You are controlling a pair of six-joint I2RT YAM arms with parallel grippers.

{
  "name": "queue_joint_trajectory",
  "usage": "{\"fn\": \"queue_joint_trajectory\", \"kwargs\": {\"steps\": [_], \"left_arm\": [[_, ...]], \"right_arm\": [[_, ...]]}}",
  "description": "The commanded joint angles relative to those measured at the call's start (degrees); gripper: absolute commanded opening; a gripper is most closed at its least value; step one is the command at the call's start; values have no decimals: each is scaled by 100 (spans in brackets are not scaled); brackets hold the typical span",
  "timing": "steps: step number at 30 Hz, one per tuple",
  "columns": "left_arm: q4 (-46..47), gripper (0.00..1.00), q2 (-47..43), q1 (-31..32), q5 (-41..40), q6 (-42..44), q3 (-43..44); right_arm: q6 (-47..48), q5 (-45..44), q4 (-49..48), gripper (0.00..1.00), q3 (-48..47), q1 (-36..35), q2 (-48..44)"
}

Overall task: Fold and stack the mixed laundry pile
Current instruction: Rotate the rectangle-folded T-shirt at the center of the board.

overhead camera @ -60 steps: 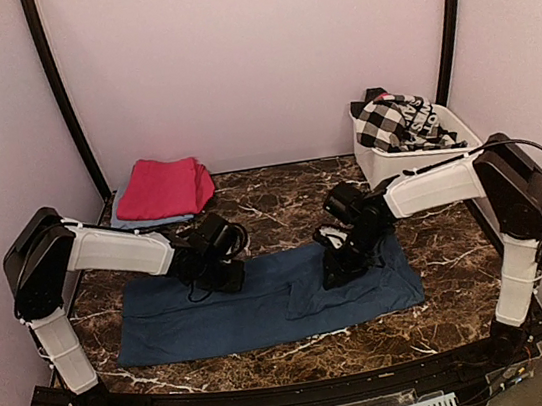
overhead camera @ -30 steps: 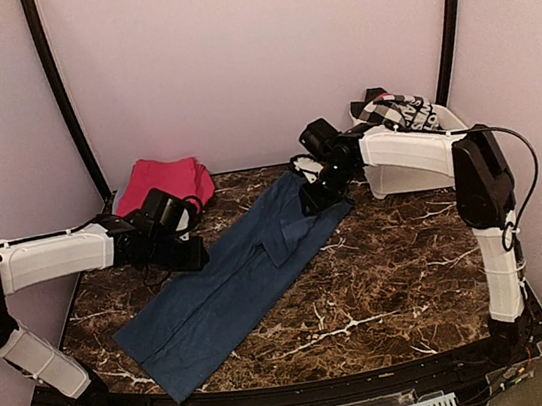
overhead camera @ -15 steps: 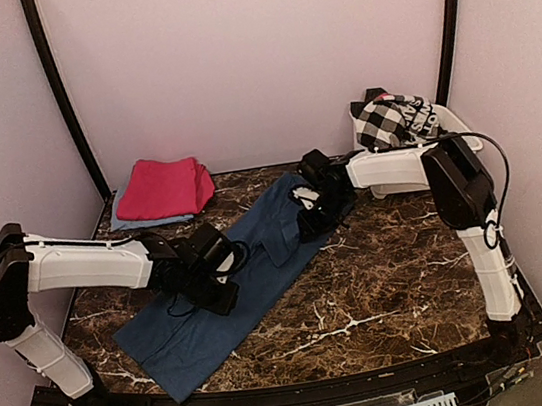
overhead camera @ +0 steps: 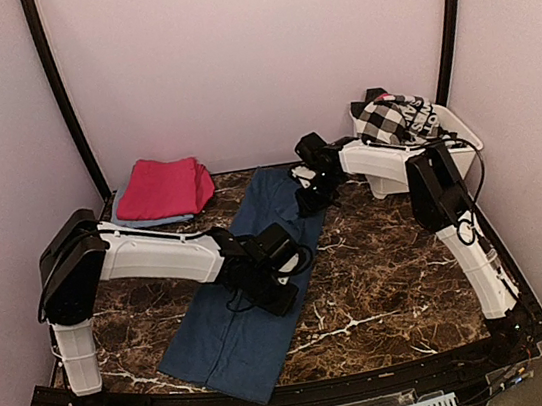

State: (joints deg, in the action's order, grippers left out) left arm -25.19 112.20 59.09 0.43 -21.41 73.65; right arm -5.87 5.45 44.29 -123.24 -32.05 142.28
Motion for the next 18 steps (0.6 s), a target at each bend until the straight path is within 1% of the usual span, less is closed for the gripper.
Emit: {"fn": "queue_joint_trajectory", "kwargs": {"steps": [1,4,6,9,11,13,15,16,17,18], "left_arm": [[-88,9,591,120,582,-93,823],[33,9,628,202,1009,-128,1277],[31,10,501,196,968,-108,1363],[-21,10,64,71,740,-18,1291],[39,11,-309,-95,586,-5,1054],[273,12,-723,-367,549,-65,690],[583,13,-1065,-770,619,-199,335],[780,13,-1151,-1089,644,-242,183],[859,13,-1267,-1231,670,-316,145],[1038,13,-1300,-1503,678,-331,127]], "right_arm": [[347,-652,547,37,-1013,256,725],[526,-688,558,37,-1500,270,770],[551,-575,398,37,-1448,274,499],[479,-108,-167,39,-757,265,-283],[347,239,-541,40,3,262,-852],[160,604,-791,41,541,257,-1299],[26,943,-975,41,982,238,-1571],[-33,1043,-1053,41,1188,222,-1666],[-87,1114,-1126,40,1363,202,-1740],[-168,1189,-1192,40,1539,186,-1800]]}}
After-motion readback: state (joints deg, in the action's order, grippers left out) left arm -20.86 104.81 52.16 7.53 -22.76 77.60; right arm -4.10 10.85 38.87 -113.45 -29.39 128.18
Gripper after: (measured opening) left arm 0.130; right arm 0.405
